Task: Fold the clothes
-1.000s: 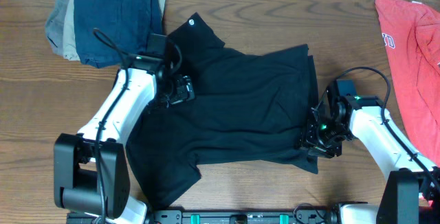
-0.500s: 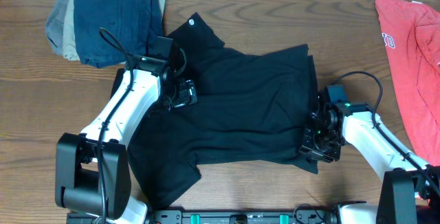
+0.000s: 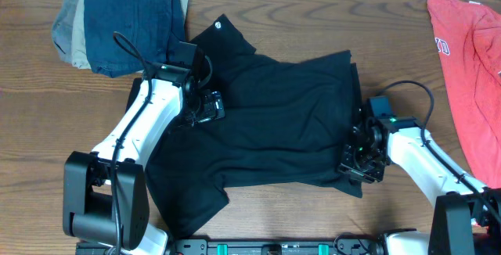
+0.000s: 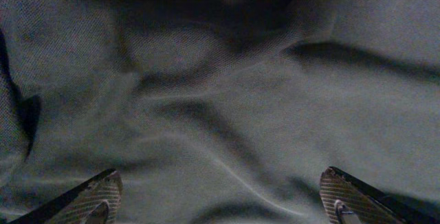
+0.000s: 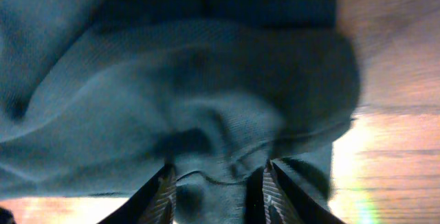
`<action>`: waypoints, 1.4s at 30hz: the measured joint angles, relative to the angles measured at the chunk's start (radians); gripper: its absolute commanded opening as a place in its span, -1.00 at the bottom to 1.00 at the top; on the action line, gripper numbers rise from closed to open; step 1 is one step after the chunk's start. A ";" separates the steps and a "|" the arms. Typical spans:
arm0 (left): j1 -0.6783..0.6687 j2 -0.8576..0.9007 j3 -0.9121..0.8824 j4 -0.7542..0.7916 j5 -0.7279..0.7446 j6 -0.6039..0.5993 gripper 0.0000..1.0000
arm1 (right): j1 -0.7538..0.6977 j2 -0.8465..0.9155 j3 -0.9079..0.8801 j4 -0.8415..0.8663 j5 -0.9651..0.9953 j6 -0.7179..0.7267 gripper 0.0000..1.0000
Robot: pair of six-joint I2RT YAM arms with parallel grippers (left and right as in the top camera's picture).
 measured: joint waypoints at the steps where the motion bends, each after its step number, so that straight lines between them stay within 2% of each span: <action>1: 0.000 0.000 0.000 0.000 0.000 0.000 0.86 | 0.006 0.000 0.000 0.000 -0.003 0.000 -0.18; 2: 0.000 0.000 0.000 0.000 0.000 0.000 0.86 | 0.014 0.000 0.000 0.000 -0.007 0.000 -0.20; 6: 0.000 0.000 0.000 0.000 0.000 0.000 0.86 | 0.035 0.000 -0.001 0.001 -0.020 -0.006 -0.89; 7: 0.000 0.000 0.000 0.000 0.000 0.000 0.86 | 0.038 0.000 -0.001 0.003 -0.021 -0.009 -0.97; 15: 0.000 0.000 0.000 0.000 0.000 0.000 0.86 | 0.041 0.000 -0.001 -0.004 -0.016 -0.007 -0.98; 24: 0.000 0.000 0.000 0.000 0.000 0.000 0.86 | 0.041 -0.025 0.019 -0.202 0.014 -0.007 -0.98; 30: 0.000 0.000 0.000 0.006 0.000 0.000 0.86 | 0.042 -0.040 0.026 -0.269 0.030 -0.008 -0.98; 33: 0.000 0.000 0.000 0.007 0.000 0.000 0.86 | 0.044 -0.040 0.026 -0.285 0.034 -0.006 -0.86; 38: 0.000 0.000 0.000 0.008 0.000 0.000 0.87 | 0.045 -0.040 0.027 -0.309 0.045 -0.009 -0.07; 42: 0.000 0.000 0.000 0.008 0.000 0.000 0.86 | 0.046 -0.040 0.027 -0.311 0.051 -0.016 -0.05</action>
